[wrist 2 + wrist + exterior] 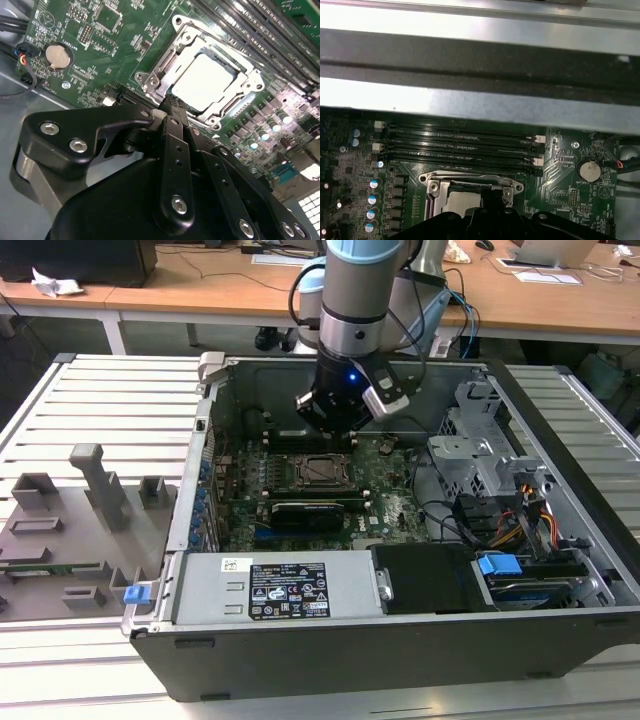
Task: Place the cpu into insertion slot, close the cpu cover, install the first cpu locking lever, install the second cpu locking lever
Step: 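Install the second cpu locking lever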
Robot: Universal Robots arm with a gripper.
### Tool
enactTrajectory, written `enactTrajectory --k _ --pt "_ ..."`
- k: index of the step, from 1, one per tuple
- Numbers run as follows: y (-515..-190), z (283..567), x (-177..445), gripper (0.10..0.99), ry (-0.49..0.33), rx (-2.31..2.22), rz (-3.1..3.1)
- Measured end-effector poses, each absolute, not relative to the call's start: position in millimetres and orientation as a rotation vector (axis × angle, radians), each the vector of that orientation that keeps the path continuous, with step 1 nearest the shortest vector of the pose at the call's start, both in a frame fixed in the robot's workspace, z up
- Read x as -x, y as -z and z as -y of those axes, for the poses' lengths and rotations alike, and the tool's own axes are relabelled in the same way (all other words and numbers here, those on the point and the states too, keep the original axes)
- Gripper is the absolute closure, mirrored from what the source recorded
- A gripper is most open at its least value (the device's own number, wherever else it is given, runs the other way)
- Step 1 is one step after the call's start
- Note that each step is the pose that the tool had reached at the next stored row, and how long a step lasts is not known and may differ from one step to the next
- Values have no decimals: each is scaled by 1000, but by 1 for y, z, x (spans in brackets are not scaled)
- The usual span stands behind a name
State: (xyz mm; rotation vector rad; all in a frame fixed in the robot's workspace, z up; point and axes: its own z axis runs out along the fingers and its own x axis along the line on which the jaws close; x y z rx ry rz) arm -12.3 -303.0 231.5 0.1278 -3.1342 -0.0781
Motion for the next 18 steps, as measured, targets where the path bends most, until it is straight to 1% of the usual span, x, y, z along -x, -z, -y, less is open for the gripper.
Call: enactTrajectory --k 5,14,18 --pt "-231 310 12 980 78 -128 3134" --pt "-241 311 12 980 71 -127 3134" --pt "-241 322 12 980 70 -128 3134"
